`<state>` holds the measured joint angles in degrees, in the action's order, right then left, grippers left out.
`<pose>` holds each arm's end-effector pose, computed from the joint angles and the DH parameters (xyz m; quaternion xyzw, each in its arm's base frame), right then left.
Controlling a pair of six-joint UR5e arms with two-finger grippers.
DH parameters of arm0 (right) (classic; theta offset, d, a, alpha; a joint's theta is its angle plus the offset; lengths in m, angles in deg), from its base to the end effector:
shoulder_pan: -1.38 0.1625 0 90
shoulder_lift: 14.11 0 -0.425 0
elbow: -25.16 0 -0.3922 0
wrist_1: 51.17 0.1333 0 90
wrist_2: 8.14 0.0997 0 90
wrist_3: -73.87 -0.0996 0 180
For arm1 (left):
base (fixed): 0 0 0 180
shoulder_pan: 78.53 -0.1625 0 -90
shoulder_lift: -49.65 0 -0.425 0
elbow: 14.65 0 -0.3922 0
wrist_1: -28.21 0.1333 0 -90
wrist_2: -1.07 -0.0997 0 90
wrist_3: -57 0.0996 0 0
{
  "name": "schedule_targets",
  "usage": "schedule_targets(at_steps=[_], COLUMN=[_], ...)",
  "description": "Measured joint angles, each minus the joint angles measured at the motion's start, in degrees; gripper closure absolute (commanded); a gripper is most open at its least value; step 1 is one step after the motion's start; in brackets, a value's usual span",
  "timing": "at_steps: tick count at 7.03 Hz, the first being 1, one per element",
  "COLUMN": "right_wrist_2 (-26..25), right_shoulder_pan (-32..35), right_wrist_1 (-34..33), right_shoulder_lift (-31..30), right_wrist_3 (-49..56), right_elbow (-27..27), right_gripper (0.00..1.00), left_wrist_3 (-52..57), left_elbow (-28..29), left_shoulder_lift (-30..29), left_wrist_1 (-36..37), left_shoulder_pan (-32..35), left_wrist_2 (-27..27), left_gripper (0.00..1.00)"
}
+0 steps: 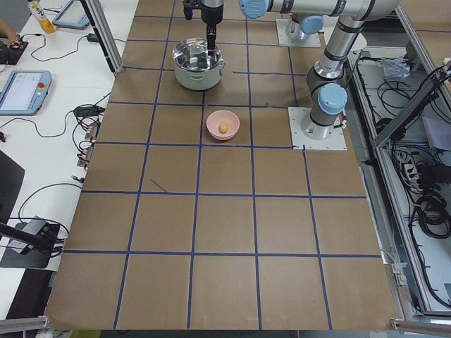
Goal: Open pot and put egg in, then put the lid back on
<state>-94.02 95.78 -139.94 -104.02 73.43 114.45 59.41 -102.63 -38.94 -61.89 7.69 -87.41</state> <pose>0.1777 -0.4793 0.4913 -0.0343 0.9987 0.0068 0.0357 -0.1036 -0.4943 0.5172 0.0116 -0.9994 0.0297 0.0117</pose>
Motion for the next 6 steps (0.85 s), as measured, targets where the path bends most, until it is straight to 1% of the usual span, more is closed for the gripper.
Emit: schedule_targets(at_steps=[3, 6], right_wrist_2=[0.0, 0.0], right_shoulder_pan=[0.0, 0.1], right_wrist_1=[0.1, 0.1], right_shoulder_lift=[0.0, -0.1], right_wrist_3=[0.0, 0.0], right_elbow=[0.0, 0.2], right_gripper=[0.00, 0.00], left_wrist_3=[-2.0, -6.2], left_elbow=[0.4, 0.1], left_shoulder_lift=[-1.2, -3.8], left_wrist_1=[0.1, 3.0], left_shoulder_pan=[-0.8, -1.2], left_wrist_2=[-0.2, -5.5], left_gripper=[0.00, 0.00])
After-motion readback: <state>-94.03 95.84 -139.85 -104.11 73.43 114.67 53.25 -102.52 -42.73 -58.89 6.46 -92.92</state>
